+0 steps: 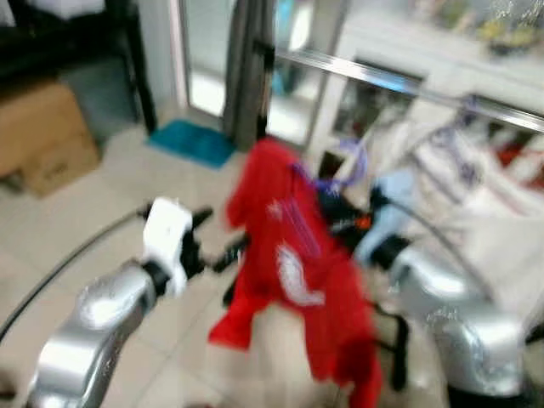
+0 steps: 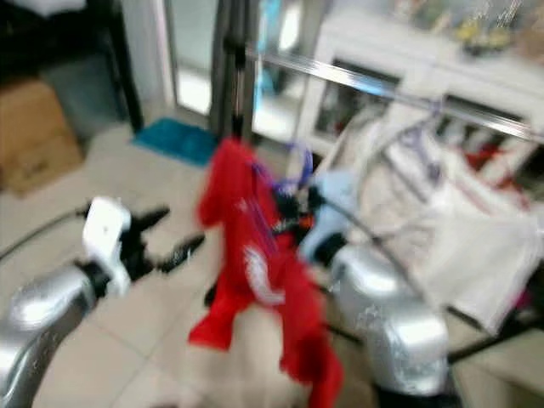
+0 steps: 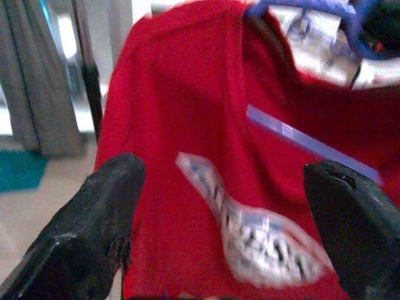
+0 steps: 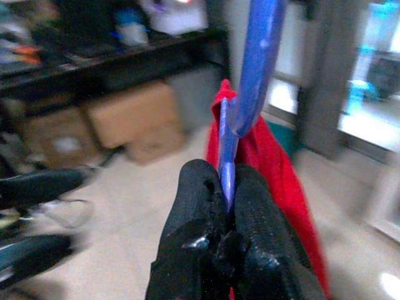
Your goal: Hang hanger
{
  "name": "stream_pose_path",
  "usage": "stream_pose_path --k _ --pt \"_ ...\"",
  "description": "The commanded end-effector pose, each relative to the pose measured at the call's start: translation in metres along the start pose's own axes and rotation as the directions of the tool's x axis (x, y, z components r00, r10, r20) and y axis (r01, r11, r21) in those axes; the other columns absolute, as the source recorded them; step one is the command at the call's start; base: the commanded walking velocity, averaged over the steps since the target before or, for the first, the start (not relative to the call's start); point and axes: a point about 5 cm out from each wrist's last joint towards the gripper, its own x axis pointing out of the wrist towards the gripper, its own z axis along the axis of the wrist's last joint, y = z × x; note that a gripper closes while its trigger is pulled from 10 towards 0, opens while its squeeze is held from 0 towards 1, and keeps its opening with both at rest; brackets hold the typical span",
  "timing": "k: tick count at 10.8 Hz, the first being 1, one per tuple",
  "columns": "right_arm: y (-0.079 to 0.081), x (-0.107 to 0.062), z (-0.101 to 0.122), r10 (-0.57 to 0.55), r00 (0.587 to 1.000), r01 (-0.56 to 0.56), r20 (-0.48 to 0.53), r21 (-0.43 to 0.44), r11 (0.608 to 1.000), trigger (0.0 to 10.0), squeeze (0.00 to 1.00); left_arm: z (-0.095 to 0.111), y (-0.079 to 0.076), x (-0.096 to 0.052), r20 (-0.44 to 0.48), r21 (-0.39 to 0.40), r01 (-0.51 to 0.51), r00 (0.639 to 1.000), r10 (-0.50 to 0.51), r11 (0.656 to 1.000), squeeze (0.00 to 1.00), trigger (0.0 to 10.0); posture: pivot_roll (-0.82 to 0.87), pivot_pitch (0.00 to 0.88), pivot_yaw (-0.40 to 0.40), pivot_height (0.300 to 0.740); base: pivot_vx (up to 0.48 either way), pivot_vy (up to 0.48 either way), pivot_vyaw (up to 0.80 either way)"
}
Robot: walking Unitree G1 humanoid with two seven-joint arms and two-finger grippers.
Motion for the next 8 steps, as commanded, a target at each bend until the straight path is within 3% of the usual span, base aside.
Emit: stream_pose_path --k 1,2,3,4,5,6,8 --pt "0.004 0.001 0.015 0.062 0.995 -0.061 0.073 -0.016 0.998 0.0 0.0 0.006 -0.003 0.009 0.02 0.013 0.0 1.0 0.0 1.0 1.0 10.0 -0.02 0.0 -0.096 0.74 0.0 0.0 0.0" --pt "0.007 0.001 0.016 0.09 0.992 -0.089 0.084 -0.006 0.996 0.0 0.0 0.009 0.0 0.015 0.029 0.048 -0.048 0.998 0.047 0.998 1.0 10.0 -0.02 0.0 -0.095 0.74 0.0 0.0 0.0" --pt "0.011 0.0 0.018 0.127 0.987 -0.129 0.097 0.008 0.992 0.0 0.0 0.016 0.003 0.021 0.065 0.06 -0.078 0.995 0.074 0.995 0.93 10.0 -0.02 0.0 -0.096 0.74 0.0 0.0 0.0" --pt "0.016 0.0 0.02 0.171 0.979 -0.174 0.112 0.021 0.985 0.0 0.0 0.018 0.004 0.026 0.066 0.088 -0.073 0.996 0.067 0.993 0.0 10.0 -0.02 0.0 -0.098 0.74 0.0 0.0 0.0" --pt "0.021 -0.001 0.021 0.207 0.971 -0.211 0.121 0.026 0.977 0.0 0.0 0.021 0.007 0.03 0.081 0.112 -0.085 0.994 0.076 0.99 0.0 10.0 -0.02 0.0 -0.097 0.74 0.0 0.0 0.0" --pt "0.022 -0.001 0.022 0.221 0.967 -0.226 0.124 0.026 0.974 0.0 0.0 0.026 0.011 0.034 0.103 0.119 -0.108 0.99 0.096 0.987 0.0 0.0 -0.02 0.0 -0.095 0.74 0.0 0.0 0.0" --pt "0.023 -0.003 0.024 0.238 0.961 -0.244 0.138 0.031 0.969 0.0 0.0 0.028 0.015 0.039 0.123 0.124 -0.119 0.987 0.104 0.985 0.0 0.0 -0.03 0.0 -0.095 0.74 0.0 0.0 0.0"
